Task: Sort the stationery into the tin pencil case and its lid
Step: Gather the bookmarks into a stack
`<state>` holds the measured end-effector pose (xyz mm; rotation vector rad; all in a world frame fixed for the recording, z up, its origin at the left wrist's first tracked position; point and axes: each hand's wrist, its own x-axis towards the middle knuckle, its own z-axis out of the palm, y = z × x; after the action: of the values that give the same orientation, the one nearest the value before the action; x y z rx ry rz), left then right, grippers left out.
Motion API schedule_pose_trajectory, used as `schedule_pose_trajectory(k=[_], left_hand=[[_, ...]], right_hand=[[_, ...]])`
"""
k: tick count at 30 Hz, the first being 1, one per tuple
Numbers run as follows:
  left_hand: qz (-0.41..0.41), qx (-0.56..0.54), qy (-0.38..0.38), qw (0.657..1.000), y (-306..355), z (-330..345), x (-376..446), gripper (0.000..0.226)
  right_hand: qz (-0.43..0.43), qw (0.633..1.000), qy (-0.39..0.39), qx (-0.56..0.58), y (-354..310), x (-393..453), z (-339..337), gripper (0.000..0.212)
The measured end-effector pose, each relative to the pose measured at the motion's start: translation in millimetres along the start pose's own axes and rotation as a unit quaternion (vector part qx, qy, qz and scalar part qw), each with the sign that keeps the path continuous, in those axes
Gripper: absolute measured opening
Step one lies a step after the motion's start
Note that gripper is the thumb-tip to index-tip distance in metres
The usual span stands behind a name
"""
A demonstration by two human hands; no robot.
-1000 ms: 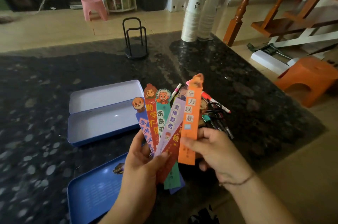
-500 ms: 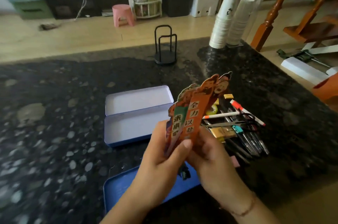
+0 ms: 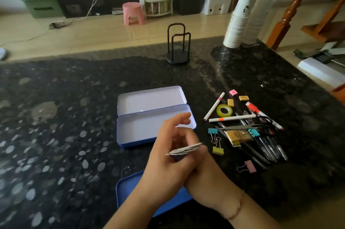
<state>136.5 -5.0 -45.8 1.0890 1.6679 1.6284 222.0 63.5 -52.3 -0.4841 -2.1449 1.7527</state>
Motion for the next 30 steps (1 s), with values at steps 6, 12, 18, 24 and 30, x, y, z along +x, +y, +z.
schedule_pose_trajectory(k=[6, 12, 18, 24, 30], left_hand=[[0.061, 0.039, 0.081, 0.994, 0.5, -7.3, 4.3, 0.020], [0.097, 0.318, -0.063, 0.941, -5.0, -4.2, -1.8, 0.018], [0.035, 0.348, -0.102, 0.931, -21.9, -6.7, -2.5, 0.030], [-0.061, 0.289, -0.234, 0.926, -2.5, -55.4, 13.5, 0.020], [-0.111, 0.173, -0.006, 0.979, -4.9, -92.2, 21.0, 0.055]], right_hand=[[-0.158, 0.967, 0.174, -0.098, -12.8, -6.9, -34.9, 0.074], [-0.235, 0.916, 0.126, -0.301, -17.9, -15.9, -48.3, 0.038], [-0.073, 0.944, -0.051, -0.318, 10.1, -18.8, -54.5, 0.029], [-0.021, 0.937, 0.093, -0.337, 5.3, -14.6, -88.4, 0.010], [0.048, 0.981, 0.086, -0.166, 7.7, 5.5, -70.4, 0.014]])
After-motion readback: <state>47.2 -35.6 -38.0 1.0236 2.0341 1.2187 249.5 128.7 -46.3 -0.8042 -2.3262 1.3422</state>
